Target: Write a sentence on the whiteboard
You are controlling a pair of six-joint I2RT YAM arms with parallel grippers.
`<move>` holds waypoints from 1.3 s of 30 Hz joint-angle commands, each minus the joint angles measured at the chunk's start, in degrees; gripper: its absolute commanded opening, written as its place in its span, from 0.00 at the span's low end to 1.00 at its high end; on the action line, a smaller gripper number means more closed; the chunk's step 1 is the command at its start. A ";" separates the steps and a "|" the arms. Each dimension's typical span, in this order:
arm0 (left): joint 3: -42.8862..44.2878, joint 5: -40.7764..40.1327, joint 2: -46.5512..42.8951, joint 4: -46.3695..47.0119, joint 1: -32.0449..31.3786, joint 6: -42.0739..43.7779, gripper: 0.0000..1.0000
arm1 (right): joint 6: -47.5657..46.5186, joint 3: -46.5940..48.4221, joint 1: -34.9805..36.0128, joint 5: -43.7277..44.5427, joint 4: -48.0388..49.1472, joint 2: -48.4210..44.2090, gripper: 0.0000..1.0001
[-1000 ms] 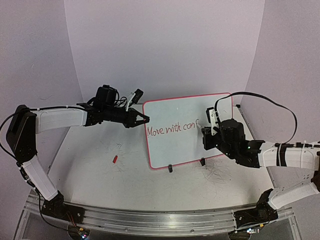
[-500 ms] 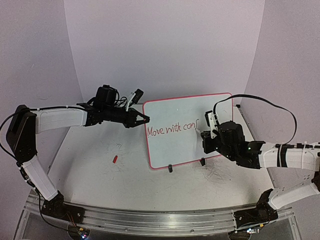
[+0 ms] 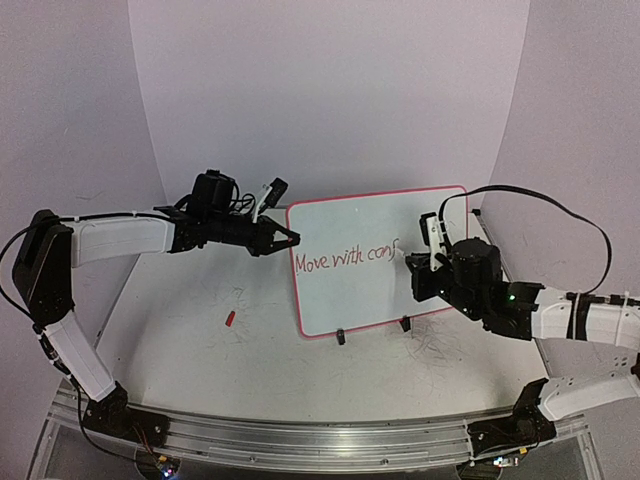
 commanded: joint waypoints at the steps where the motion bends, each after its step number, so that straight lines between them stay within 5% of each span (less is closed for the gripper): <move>1: 0.16 -9.68 0.32 -3.04 0.23 6.22 0.00 | -0.52 1.20 -0.41 2.13 2.35 0.89 0.00; 39: -0.12 -10.11 0.03 -3.02 0.16 6.65 0.00 | -0.49 2.35 -0.51 7.13 4.15 4.28 0.00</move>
